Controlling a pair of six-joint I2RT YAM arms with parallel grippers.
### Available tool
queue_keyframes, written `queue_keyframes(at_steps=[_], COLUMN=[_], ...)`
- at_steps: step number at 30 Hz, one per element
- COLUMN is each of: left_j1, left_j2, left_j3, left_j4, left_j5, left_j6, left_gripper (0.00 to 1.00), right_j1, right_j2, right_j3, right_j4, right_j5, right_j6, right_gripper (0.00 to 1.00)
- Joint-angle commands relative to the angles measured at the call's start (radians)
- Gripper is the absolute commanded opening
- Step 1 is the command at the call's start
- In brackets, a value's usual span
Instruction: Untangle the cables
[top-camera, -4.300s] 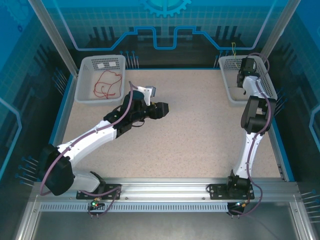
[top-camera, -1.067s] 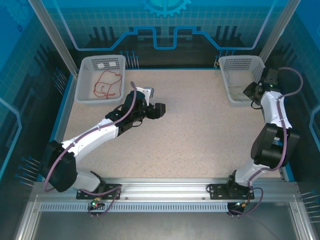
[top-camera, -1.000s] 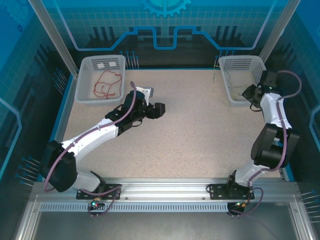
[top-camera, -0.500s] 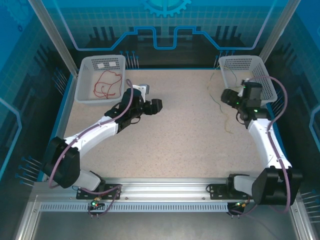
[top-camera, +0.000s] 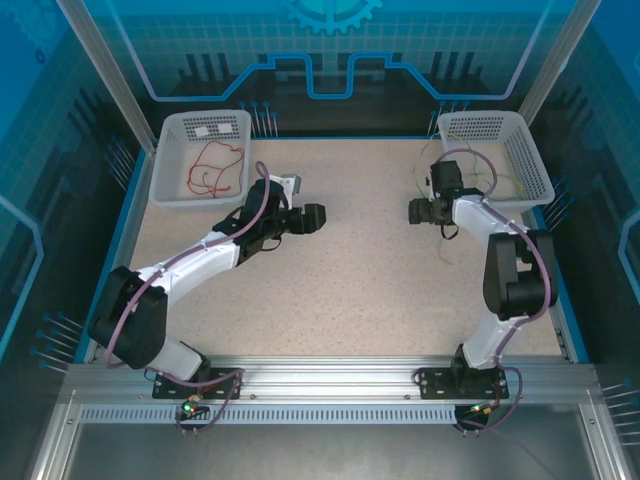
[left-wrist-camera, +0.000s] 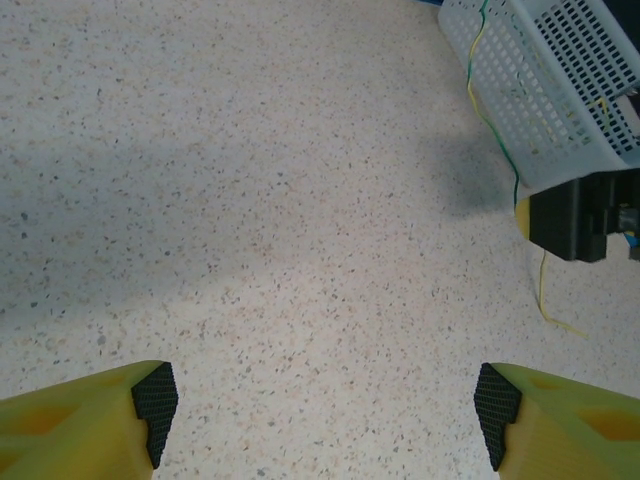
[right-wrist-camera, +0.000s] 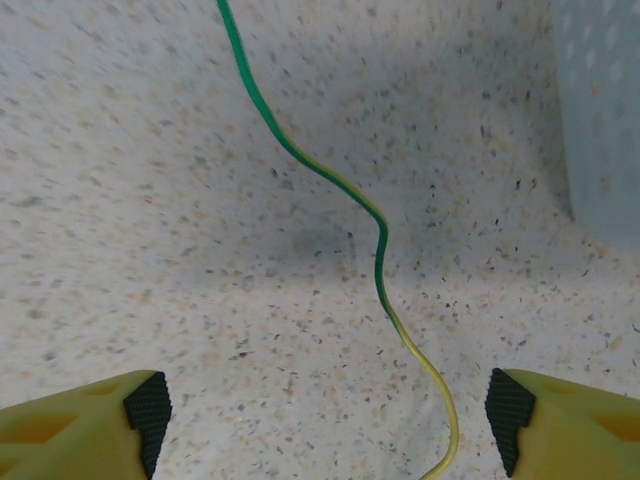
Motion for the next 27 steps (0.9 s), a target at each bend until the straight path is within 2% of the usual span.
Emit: queue_keyframes(at_steps=[1, 8, 10, 13, 16, 19, 23, 27], left_j1=[-0.002, -0.001, -0.002, -0.002, -0.001, -0.001, -0.002, -0.001], left_j2=[-0.032, -0.030, -0.023, -0.012, -0.014, -0.022, -0.040, -0.060], left_j3=[-0.019, -0.011, -0.007, 0.003, 0.000, -0.007, -0.019, -0.031], left_j4=[-0.004, -0.001, 0.006, 0.008, 0.009, 0.005, -0.003, -0.006], left_j5=[0.018, 0.019, 0.020, 0.029, 0.035, 0.027, 0.014, 0.003], left_j6=[-0.003, -0.001, -0.001, -0.008, -0.011, -0.005, 0.001, 0.006], left_gripper=[0.81, 0.82, 0.81, 0.82, 0.82, 0.82, 0.82, 0.82], right_j1=[0.005, -0.046, -0.054, -0.055, -0.051, -0.050, -0.050, -0.042], right_j2=[0.078, 0.183, 0.219, 0.240, 0.226, 0.207, 0.185, 0.135], right_j3=[0.065, 0.130, 0.161, 0.173, 0.163, 0.148, 0.147, 0.147], right_j4=[-0.043, -0.052, -0.063, -0.067, -0.053, -0.036, -0.029, -0.031], right_j5=[0.103, 0.081, 0.066, 0.063, 0.046, 0.041, 0.027, 0.022], right_j6=[0.007, 0.036, 0.033, 0.020, 0.007, -0.004, -0.012, -0.028], right_gripper=[0.84, 0.83, 0.74, 0.50, 0.31, 0.21, 0.02, 0.00])
